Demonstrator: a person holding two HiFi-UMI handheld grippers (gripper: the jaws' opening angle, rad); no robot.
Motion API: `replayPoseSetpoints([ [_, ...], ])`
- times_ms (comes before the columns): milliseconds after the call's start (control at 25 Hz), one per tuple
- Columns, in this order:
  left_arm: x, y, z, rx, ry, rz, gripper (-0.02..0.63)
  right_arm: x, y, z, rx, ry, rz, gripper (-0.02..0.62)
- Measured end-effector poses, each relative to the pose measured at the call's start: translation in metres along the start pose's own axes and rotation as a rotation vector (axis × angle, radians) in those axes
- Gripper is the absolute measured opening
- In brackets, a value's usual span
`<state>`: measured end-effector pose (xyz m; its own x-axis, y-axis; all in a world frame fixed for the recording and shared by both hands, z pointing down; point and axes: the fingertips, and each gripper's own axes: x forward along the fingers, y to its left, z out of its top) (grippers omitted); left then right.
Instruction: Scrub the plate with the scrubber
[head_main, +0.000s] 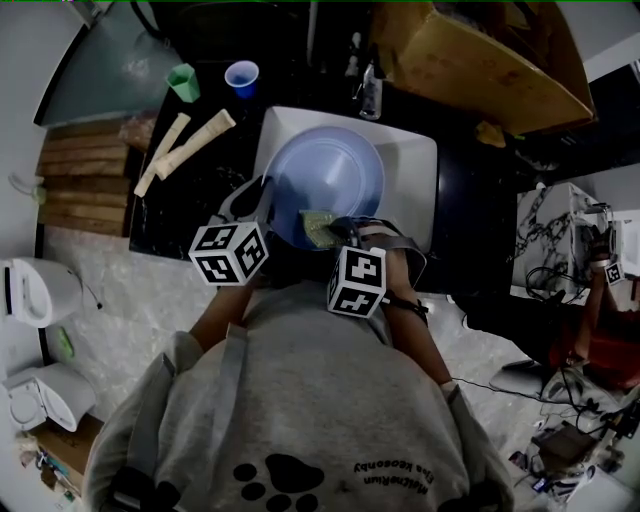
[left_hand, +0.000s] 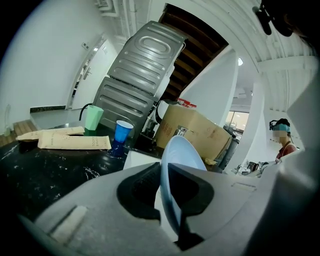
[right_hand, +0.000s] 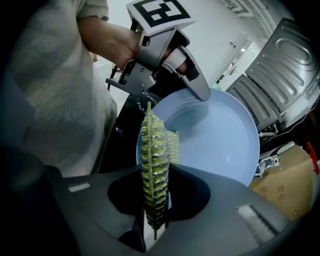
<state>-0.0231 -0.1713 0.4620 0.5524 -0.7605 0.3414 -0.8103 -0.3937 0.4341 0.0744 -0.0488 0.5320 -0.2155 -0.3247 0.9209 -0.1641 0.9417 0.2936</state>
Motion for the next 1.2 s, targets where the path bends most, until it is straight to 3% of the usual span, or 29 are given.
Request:
replayPoseSetpoints([
  [360,-0.004,0.007,0.002,0.053,-0.009,0.032,0.031,0.004,0.032,-0.002,-0.032,0.004,0.146,0.067],
  [600,-0.003,0.01,-0.003,0.073,0.009,0.045,0.025,-0.016,0.024,0.01,0.037,-0.097,0.184,0.066],
  [720,-0.004,0.01,-0.005,0.087,0.019,0.045,0.023,-0.034,-0.005,0.012,0.085,-0.147,0.063,0.066],
  [1000,-0.003,0.014,-0.007,0.092,0.028,0.053,0.021,-0.073,-0.105,-0.01,0.062,-0.093,-0.448,0.067],
  [1200,-0.004,0.014,-0.007,0.091,0.032,0.05,0.021,-0.079,-0.13,-0.008,-0.012,-0.046,-0.589,0.067],
])
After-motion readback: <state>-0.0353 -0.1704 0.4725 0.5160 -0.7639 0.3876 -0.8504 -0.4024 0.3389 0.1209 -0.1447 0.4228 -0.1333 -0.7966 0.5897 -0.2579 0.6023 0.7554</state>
